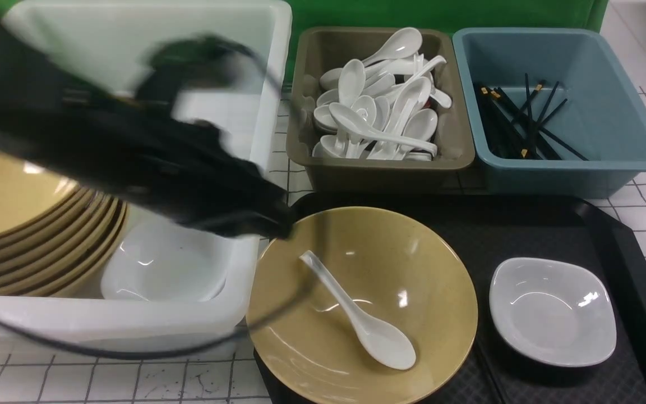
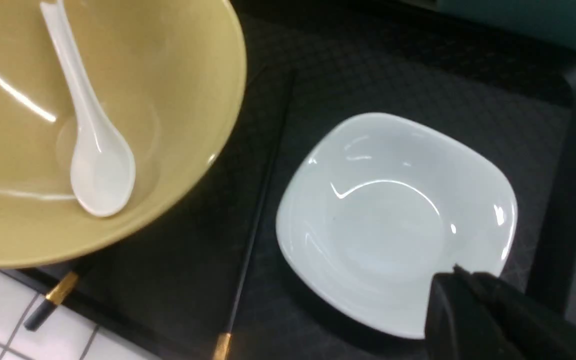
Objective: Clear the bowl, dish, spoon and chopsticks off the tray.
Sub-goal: Use the left arm to grab the soup spoon in the middle, then use the left arm to put the soup spoon into the small storage box in the middle
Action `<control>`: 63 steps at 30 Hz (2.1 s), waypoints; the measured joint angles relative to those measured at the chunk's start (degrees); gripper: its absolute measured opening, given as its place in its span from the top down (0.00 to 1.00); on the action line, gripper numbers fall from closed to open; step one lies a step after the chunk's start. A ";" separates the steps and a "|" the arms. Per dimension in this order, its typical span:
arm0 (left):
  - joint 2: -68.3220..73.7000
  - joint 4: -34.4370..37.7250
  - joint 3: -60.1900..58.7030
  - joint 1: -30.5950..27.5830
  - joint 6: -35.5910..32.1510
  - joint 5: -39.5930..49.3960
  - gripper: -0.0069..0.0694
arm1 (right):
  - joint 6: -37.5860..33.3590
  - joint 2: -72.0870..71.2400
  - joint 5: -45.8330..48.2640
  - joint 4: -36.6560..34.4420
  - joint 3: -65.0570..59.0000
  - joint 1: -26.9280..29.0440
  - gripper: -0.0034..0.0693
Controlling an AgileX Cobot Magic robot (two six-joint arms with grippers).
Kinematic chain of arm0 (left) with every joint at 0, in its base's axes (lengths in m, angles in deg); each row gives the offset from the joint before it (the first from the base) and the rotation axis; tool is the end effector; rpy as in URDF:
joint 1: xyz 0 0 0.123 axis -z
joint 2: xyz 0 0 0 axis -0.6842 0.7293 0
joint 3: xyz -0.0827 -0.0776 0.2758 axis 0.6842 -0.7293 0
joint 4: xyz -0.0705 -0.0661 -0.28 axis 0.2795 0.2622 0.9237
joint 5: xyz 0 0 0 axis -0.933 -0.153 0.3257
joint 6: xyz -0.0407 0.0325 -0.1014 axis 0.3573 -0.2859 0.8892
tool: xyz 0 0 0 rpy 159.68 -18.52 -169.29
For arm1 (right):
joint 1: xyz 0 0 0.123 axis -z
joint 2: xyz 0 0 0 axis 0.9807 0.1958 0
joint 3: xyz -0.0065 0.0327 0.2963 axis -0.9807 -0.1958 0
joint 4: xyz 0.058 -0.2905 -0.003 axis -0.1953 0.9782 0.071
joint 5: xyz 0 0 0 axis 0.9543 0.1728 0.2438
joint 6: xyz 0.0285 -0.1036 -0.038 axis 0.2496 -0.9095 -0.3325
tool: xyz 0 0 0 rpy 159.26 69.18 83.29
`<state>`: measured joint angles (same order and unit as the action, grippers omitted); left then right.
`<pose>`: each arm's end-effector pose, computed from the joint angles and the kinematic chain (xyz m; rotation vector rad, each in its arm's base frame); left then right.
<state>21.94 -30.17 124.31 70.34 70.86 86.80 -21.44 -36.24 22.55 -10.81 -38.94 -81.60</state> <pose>0.2848 -0.1953 0.2944 0.7712 2.5559 -0.6737 0.1730 0.0387 0.2510 -0.3651 2.2642 0.2537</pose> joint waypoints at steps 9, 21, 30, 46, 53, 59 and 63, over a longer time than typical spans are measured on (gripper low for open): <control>19.22 -26.90 14.39 16.62 22.28 5.48 0.61 | -1.52 0.00 -2.91 -0.97 -2.83 0.00 0.89; 29.15 -26.17 15.05 17.43 31.39 5.59 0.10 | -1.58 0.00 -6.05 -1.17 -2.89 -2.51 0.89; 32.45 -23.98 15.51 17.43 31.14 -1.50 0.44 | -1.63 0.00 -6.88 -1.34 -2.91 -3.22 0.89; 24.92 -25.95 17.95 17.29 28.31 -4.56 0.90 | -1.63 0.00 -6.88 -1.34 -2.97 -3.36 0.89; 25.58 -40.47 23.73 11.65 27.98 -34.24 0.90 | -1.63 0.00 -6.88 -1.34 -3.02 -3.42 0.89; 34.89 -45.82 23.90 5.16 31.88 -47.19 0.77 | -1.63 0.00 -6.88 -1.38 -3.02 -3.42 0.89; 36.32 -46.57 23.99 2.69 32.86 -41.62 0.50 | -1.63 0.00 -6.88 -1.38 -3.02 -3.42 0.89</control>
<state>58.26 -76.74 148.30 73.03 103.72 45.18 -23.07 -36.24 15.67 -12.20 -41.96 -85.02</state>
